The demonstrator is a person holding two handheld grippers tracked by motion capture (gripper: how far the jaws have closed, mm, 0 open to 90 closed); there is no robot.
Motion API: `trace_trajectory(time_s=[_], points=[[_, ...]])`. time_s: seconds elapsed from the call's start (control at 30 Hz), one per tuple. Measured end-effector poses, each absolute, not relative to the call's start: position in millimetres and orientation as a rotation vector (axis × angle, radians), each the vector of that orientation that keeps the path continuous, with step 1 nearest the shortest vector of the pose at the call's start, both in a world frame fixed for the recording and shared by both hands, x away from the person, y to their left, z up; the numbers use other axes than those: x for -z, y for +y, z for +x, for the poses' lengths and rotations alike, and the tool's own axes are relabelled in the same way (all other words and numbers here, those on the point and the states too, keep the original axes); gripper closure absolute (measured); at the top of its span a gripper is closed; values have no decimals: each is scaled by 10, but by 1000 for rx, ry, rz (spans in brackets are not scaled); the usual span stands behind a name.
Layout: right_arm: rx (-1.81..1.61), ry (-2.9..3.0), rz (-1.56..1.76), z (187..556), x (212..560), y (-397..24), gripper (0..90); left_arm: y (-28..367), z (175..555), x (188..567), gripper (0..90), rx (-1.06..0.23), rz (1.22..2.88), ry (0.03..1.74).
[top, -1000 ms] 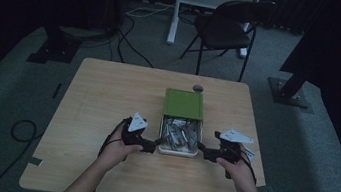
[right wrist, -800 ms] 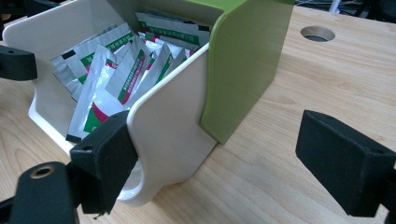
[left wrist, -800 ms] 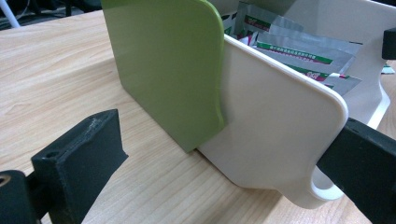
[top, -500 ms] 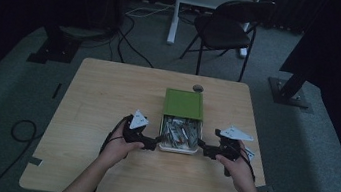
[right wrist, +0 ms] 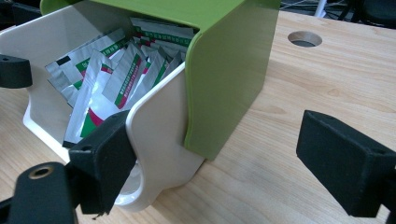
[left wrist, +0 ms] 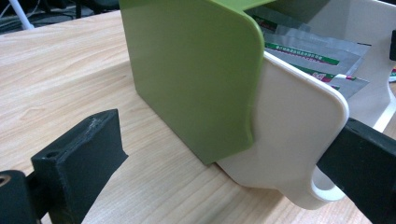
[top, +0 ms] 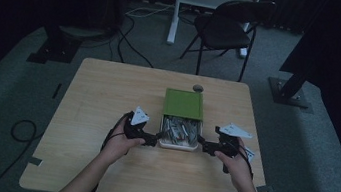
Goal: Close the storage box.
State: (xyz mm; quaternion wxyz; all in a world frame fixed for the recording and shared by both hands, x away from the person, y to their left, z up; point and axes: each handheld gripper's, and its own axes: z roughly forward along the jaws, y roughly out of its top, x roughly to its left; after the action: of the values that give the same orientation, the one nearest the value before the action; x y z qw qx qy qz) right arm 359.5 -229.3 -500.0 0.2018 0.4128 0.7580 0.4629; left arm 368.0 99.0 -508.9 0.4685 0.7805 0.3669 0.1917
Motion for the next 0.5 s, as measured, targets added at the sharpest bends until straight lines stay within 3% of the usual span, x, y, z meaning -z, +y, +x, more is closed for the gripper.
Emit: trace_trajectory(time_s=[0.5], points=[[-1274, 2096, 1173, 3692, 4993, -2257, 131, 991, 3789, 5084, 28, -478, 1914, 913]])
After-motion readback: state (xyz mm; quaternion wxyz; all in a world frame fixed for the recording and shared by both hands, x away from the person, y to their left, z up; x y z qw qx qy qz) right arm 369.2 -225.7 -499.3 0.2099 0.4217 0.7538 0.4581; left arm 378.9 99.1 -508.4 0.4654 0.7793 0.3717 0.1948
